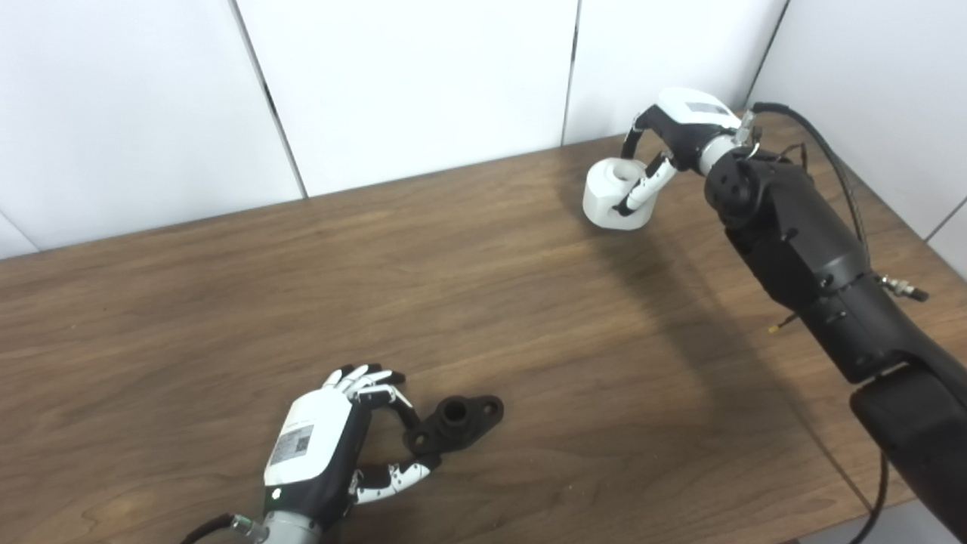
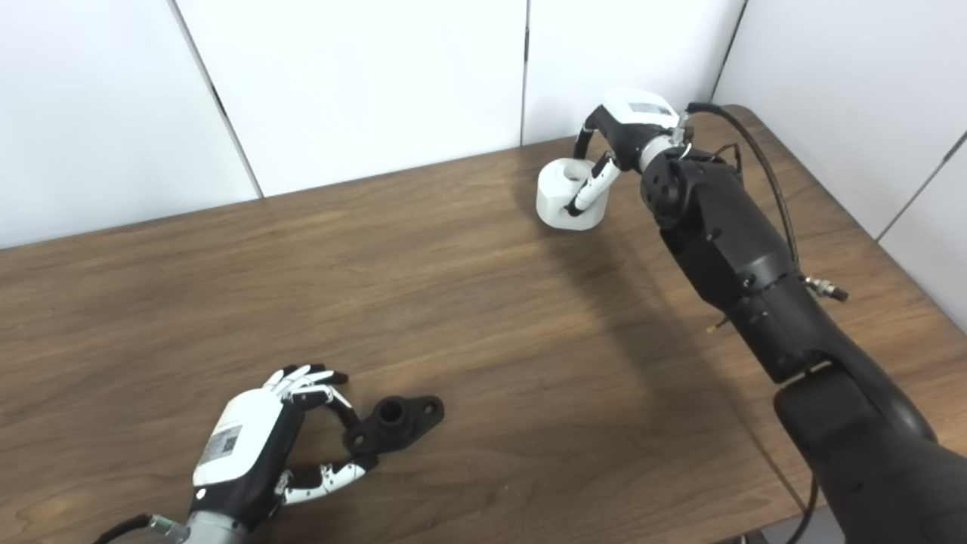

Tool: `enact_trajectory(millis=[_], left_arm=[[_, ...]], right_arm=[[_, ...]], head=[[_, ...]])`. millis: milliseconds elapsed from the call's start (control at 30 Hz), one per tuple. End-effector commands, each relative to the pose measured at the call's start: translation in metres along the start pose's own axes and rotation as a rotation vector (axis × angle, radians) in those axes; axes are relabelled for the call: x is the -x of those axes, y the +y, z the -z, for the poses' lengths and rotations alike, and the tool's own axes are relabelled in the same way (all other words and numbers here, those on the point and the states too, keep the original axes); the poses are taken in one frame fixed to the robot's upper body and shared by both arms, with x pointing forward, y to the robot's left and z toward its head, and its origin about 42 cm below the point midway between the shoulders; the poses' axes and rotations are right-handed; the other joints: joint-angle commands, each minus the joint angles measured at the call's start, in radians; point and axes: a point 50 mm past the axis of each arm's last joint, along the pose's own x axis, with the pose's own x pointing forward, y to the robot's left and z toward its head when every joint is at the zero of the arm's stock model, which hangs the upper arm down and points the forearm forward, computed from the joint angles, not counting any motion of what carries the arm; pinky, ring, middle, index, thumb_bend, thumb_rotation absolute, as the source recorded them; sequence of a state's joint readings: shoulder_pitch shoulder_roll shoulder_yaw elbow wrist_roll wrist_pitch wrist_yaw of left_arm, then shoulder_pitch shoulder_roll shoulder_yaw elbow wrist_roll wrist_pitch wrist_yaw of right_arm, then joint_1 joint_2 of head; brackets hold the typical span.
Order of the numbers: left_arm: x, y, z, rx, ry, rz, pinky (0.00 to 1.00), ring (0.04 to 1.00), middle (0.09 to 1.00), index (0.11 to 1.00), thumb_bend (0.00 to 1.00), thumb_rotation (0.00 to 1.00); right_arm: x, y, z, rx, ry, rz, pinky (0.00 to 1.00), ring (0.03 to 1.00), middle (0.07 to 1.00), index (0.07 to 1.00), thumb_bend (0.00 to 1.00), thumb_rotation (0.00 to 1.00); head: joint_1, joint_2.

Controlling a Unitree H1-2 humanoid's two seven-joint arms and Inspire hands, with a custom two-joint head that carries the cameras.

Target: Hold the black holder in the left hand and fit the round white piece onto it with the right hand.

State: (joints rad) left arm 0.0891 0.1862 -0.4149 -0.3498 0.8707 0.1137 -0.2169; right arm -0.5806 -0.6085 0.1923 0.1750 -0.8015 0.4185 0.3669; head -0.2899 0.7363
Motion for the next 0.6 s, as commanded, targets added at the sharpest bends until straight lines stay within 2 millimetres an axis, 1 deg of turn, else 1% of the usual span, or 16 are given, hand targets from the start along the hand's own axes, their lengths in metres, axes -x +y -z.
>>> enact_trajectory(millis=[0, 67, 100, 567], left_arm=[[0.0016, -0.0021, -0.0052, -0.004, -0.010, 0.027, 0.97, 0.892, 0.813, 0.487, 0.52, 0.06], [0.0015, -0.0022, -0.0056, -0.006, -0.012, 0.026, 0.97, 0.891, 0.812, 0.487, 0.52, 0.06], [0.0015, -0.0023, -0.0058, -0.006, -0.013, 0.025, 0.97, 0.891, 0.811, 0.487, 0.52, 0.06], [0.0001, -0.0015, -0.0075, -0.008, -0.010, 0.019, 0.97, 0.892, 0.813, 0.487, 0.52, 0.06]], right_arm=[[-0.0010, -0.0271, -0.0023, 0.011, -0.033, 0.102, 0.82, 0.937, 0.870, 0.502, 0.61, 0.16], [-0.0007, -0.0272, -0.0018, 0.003, -0.039, 0.111, 0.83, 0.939, 0.862, 0.490, 0.54, 0.15], [-0.0008, -0.0274, -0.0017, -0.001, -0.044, 0.116, 0.83, 0.940, 0.858, 0.488, 0.53, 0.15], [-0.0009, -0.0265, -0.0017, 0.016, -0.070, 0.118, 0.83, 0.932, 0.833, 0.483, 0.53, 0.14]], head=[[0.000, 0.000], [0.000, 0.001], [0.000, 0.001], [0.011, 0.001]])
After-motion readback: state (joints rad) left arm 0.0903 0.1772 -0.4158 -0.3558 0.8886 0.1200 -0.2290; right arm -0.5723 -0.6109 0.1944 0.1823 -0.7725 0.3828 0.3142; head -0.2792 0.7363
